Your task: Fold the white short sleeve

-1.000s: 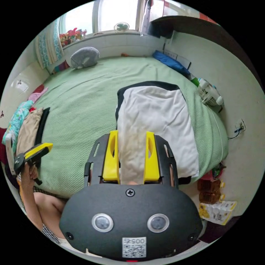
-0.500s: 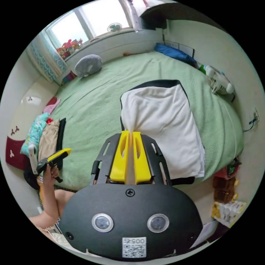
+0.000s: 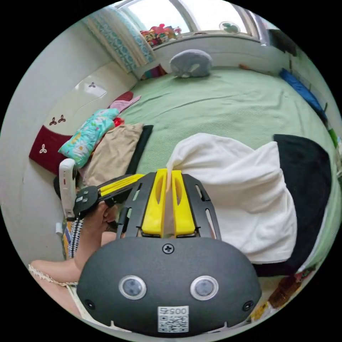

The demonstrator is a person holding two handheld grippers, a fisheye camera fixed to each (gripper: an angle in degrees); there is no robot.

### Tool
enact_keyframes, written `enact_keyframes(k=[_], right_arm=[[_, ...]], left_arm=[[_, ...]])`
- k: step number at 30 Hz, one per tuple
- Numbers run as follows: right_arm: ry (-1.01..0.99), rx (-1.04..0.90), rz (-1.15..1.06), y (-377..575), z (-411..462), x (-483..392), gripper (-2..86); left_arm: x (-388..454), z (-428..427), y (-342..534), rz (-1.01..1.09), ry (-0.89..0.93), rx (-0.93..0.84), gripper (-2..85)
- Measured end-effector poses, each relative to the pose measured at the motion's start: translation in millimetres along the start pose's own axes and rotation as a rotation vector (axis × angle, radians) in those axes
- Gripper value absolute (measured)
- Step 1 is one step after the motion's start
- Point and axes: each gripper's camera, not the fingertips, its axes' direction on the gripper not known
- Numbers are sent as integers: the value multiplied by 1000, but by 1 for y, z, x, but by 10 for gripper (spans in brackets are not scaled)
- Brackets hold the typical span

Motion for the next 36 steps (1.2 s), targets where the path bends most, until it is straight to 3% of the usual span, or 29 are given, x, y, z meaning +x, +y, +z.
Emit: enact_keyframes(k=[8,13,17,20,23,29,32,36], right_arm=[[-169,-82,-80,-21,115,-90,40],[-64,49,-215,-11,103,-95,59],[62,156,-131,-2,88,-69,59],[5,191,-90,-2,82,-66,49],[12,114,-164,-2,95,-84,54],[249,-47,-297,-8,142,-120,41],[165,-62,-234,-14,143,-127,15],[91,-75,-275,-18,138,-143,104]], left_arm=[[-77,-17,24,-187,-144,39,-6],[-97,-7,22,-195,-134,11,-5],[-93,11,6,-152,-50,-34,-4],[-82,18,-2,-119,-126,-55,-3],[-80,21,-10,-121,-179,-53,-3],[-98,38,-18,-216,13,-107,-4],[-102,44,-19,-215,106,-112,-5],[-88,56,-21,-119,14,-165,-6]])
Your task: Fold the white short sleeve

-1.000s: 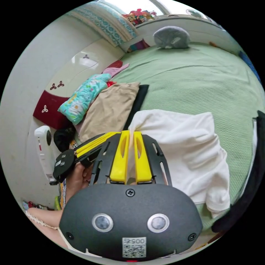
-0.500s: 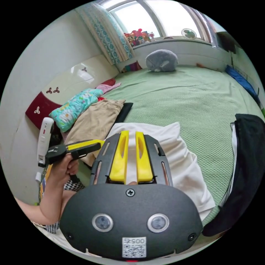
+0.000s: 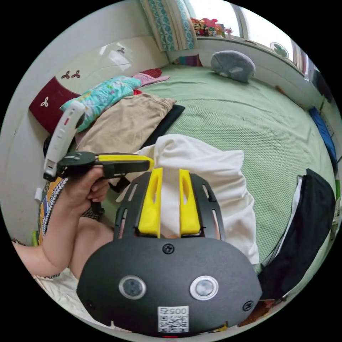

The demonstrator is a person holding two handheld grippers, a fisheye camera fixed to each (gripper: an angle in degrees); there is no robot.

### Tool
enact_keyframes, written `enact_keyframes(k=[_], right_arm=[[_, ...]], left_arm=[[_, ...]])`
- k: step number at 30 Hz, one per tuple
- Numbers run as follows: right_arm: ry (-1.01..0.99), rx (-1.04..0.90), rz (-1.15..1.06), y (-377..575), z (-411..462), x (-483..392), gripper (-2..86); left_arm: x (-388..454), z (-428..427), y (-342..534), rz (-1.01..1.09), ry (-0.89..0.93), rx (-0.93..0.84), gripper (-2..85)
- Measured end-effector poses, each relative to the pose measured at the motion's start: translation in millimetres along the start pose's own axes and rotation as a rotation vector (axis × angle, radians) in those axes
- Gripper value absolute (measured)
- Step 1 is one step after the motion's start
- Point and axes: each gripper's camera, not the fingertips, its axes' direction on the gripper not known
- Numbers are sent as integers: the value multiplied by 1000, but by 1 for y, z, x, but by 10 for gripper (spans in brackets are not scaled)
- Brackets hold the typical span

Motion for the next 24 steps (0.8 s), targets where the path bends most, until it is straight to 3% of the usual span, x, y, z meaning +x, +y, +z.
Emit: enact_keyframes(k=[2,6,15,24], right_arm=[[-45,-16,-22,-4,2,-4,146],[31,-13,14,-14,18,-6,150],[97,-50,6,-37,60,-34,153],[136,-63,60,-67,93,-58,180]], left_arm=[[9,5,1,49,-90,-19,-6],[24,15,5,143,-226,-56,-6],[-9,10,6,54,-91,-17,-6],[-21,11,9,79,-116,-28,-6]])
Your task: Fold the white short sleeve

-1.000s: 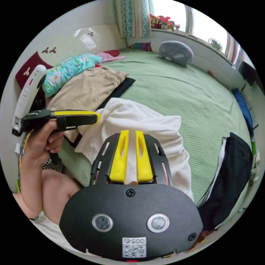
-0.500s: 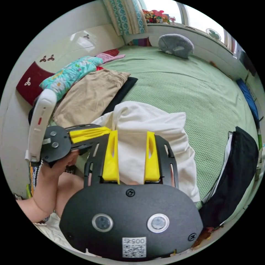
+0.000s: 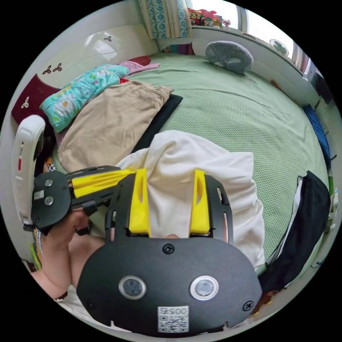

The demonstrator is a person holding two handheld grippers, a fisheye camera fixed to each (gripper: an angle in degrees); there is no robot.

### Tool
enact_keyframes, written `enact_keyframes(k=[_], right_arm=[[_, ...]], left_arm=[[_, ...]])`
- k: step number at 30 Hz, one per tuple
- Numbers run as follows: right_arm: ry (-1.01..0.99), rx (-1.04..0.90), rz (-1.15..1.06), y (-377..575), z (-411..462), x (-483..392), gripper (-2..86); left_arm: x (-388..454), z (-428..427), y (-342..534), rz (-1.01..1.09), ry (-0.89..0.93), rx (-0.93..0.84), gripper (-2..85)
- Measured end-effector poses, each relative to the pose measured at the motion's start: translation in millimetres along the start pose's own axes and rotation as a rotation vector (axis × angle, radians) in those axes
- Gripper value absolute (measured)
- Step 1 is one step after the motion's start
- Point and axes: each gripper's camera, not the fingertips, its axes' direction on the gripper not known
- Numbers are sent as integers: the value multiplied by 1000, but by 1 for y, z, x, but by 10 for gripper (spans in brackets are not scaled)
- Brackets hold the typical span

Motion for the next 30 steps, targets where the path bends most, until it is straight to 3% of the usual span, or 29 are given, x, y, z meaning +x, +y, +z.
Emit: enact_keyframes(k=[15,19,25,30], right_arm=[[132,-83,-36,-23,51,-38,159],[114,-95,9,-25,56,-32,156],[74,-105,25,-29,60,-18,120],[16,-111,73,-30,62,-2,110]], left_arm=[[-19,8,1,-15,114,-15,-6],[-12,14,0,27,98,-40,-6],[10,26,-2,112,-64,-84,-5],[8,32,-6,64,-32,-85,-5]])
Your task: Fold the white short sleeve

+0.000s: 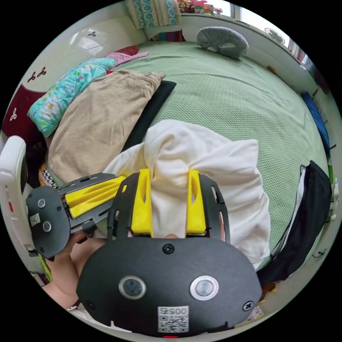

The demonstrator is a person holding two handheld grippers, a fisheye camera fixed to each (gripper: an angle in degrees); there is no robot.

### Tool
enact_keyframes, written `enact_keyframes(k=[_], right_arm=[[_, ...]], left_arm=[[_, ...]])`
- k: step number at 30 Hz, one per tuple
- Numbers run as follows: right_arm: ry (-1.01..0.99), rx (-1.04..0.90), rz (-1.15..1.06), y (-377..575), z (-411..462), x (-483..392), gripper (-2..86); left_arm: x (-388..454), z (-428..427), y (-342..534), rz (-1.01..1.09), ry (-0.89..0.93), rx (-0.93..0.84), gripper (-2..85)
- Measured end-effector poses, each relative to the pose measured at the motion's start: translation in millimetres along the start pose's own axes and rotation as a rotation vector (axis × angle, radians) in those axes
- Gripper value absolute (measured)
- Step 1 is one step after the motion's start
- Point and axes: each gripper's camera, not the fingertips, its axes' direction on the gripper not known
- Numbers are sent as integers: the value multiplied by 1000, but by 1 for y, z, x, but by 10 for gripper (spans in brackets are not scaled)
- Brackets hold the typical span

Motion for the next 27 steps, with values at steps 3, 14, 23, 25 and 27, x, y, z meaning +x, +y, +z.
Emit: enact_keyframes(k=[3,14,23,25,27], right_arm=[[-24,-2,7,-2,1,7,109],[-74,-2,-19,-4,4,20,107],[-58,-47,-62,-5,17,15,111],[-54,-61,-78,-6,22,13,111],[-33,-77,-107,-6,27,8,112]], left_arm=[[-2,3,-2,-20,34,-1,-6],[8,11,-7,33,10,-2,-2],[5,13,-13,4,57,11,12],[5,14,-15,6,62,10,15],[5,17,-18,14,69,-5,19]])
